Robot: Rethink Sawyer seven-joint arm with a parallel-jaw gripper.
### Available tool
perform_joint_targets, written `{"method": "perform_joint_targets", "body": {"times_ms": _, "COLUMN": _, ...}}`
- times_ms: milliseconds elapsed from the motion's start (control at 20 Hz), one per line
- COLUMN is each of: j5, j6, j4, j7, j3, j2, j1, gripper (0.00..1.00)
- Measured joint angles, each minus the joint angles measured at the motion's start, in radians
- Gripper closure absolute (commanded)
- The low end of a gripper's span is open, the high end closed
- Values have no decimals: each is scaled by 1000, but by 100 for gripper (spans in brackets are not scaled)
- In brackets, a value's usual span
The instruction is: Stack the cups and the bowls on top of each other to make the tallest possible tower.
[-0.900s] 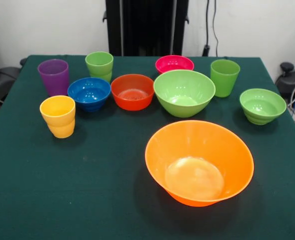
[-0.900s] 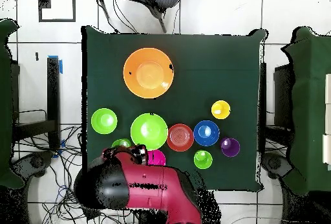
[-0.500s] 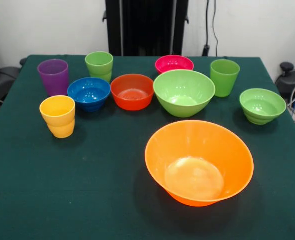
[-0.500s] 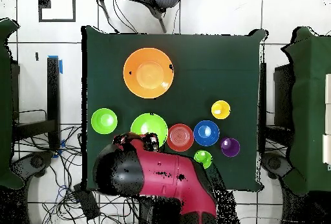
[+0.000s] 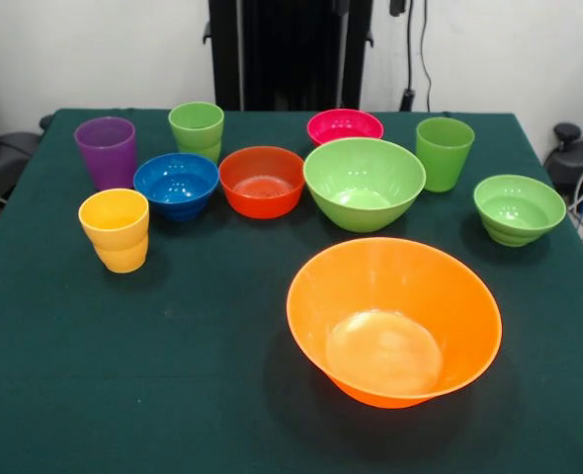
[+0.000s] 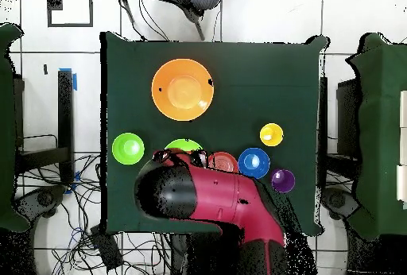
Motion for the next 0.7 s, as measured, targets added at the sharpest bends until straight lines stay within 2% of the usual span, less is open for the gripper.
{"method": "perform_joint_targets", "body": {"times_ms": 700, "j5": -127, "j6": 0, "j4": -66, "j7": 0, "j3": 90, "j2": 100, "j1": -122, "gripper": 0}}
